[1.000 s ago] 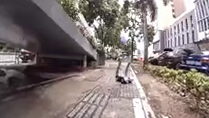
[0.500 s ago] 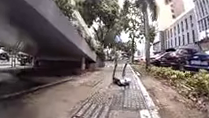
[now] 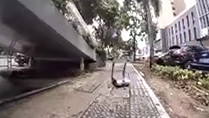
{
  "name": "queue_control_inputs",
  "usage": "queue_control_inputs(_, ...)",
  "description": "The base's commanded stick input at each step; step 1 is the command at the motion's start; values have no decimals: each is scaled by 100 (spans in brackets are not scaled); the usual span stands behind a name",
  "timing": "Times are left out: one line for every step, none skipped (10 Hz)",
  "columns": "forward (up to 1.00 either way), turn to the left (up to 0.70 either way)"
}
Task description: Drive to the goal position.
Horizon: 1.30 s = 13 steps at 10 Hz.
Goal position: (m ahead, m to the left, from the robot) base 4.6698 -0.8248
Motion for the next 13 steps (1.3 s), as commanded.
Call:
queue_control_inputs(69,-14)
queue_control_inputs(69,-14)
queue_control_inputs(69,-14)
queue_control_inputs(69,-7)
queue_control_inputs(69,1)
queue_control_inputs(69,1)
queue_control_inputs(69,1)
queue_control_inputs(69,1)
queue_control_inputs(69,1)
queue_control_inputs(69,1)
queue_control_inputs(69,1)
queue_control_inputs(69,1)
queue_control_inputs(69,1)
